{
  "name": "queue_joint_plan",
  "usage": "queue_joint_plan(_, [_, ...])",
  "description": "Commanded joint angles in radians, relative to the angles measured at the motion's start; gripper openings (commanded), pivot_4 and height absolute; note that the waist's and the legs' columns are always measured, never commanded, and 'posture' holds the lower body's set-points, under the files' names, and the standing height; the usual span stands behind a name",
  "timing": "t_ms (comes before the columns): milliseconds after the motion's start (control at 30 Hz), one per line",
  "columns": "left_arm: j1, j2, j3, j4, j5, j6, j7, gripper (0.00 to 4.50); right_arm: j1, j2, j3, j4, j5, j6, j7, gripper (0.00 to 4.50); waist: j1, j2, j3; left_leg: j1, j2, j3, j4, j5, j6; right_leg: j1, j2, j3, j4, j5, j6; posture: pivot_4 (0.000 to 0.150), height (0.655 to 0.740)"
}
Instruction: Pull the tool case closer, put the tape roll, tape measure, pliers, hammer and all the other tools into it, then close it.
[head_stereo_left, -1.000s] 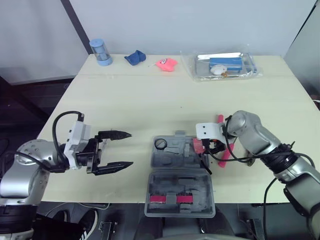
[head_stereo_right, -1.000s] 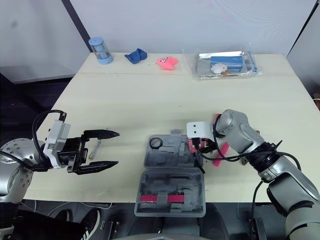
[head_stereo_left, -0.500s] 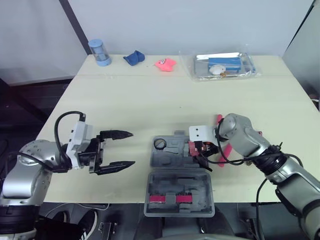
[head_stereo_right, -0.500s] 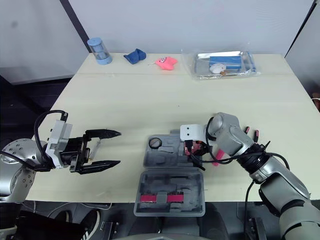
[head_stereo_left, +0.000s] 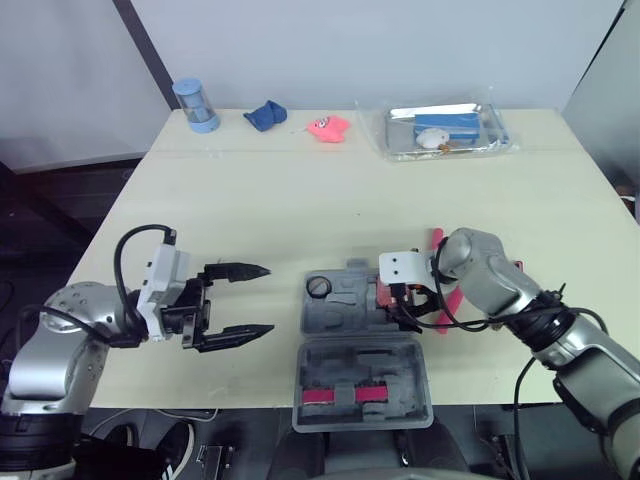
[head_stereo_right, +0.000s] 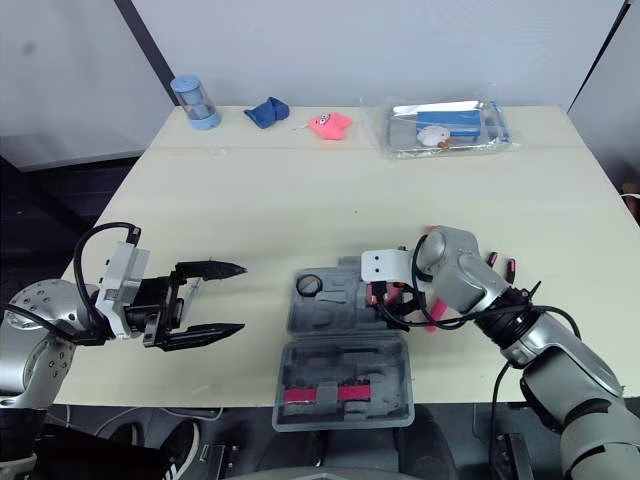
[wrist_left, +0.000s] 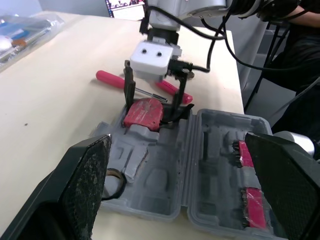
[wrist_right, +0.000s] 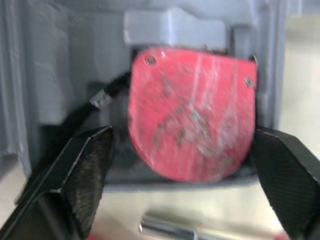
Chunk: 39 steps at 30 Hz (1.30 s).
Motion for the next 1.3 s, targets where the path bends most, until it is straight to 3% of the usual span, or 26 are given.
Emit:
queue_joint_plan(33, [0.005, 0.0, 0.01, -0.036, -0.015, 0.0, 0.0, 4.5, -0.001, -0.024, -0.042, -0.08, 0.005, 0.028, 0.005, 4.45, 0.0, 0.0, 0.0, 0.0, 0.0, 0.0, 0.0, 0.0, 0.0, 0.0, 0.0, 0.0, 0.0, 0.0, 0.0, 0.15, 0.74])
queue_joint_plan(333, [0.011, -0.008, 0.016, -0.037, -0.014, -0.004, 0.003, 4.5, 0.091, -0.038, -0.226, -0.184, 0.14, 0.066, -0.058, 4.45, 0.002, 0.0, 0.0, -0.001, 0.0, 0.0, 0.0, 0.0, 0.0, -0.001, 0.0, 0.0, 0.0, 0.0, 0.0, 0.15, 0.74])
queue_joint_plan(433, [0.016, -0.009, 0.02, -0.036, -0.014, -0.006, 0.004, 4.5, 0.176, -0.022, -0.327, -0.189, 0.221, 0.005, -0.109, 3.64, 0.006, 0.0, 0.0, -0.001, 0.0, 0.0, 0.0, 0.0, 0.0, -0.001, 0.0, 0.0, 0.0, 0.0, 0.0, 0.15, 0.74])
queue_joint_plan(500, [0.017, -0.009, 0.022, -0.034, -0.016, -0.007, 0.004, 4.5, 0.226, 0.008, -0.388, -0.181, 0.27, -0.067, -0.158, 2.66, 0.006, 0.0, 0.0, -0.001, 0.0, 0.001, 0.0, 0.0, 0.0, -0.001, 0.0, 0.0, 0.0, 0.0, 0.0, 0.15, 0.74])
queue_joint_plan(667, [0.015, -0.011, 0.024, -0.026, -0.017, -0.011, 0.003, 4.5, 0.371, 0.087, -0.5, -0.156, 0.388, -0.265, -0.257, 2.66, 0.004, -0.001, 0.0, 0.0, 0.0, 0.001, 0.0, 0.0, 0.0, -0.001, 0.0, 0.001, 0.001, 0.0, 0.0, 0.15, 0.74])
queue_joint_plan(867, [-0.002, -0.02, 0.022, -0.009, -0.017, -0.022, 0.001, 4.5, 0.518, 0.174, -0.552, -0.028, 0.504, -0.567, -0.238, 2.66, 0.004, -0.001, 0.0, 0.001, 0.0, 0.002, -0.001, 0.0, 0.0, 0.0, 0.0, 0.002, 0.001, 0.0, 0.0, 0.15, 0.74])
queue_joint_plan(1300, [-0.014, -0.018, 0.024, 0.021, -0.012, -0.037, -0.012, 4.5, 0.423, 0.24, -0.557, 0.419, 0.526, -0.835, -0.21, 2.66, -0.003, -0.001, 0.0, 0.003, 0.0, 0.003, 0.0, 0.0, 0.0, 0.0, 0.0, 0.003, 0.003, 0.0, 0.0, 0.15, 0.74])
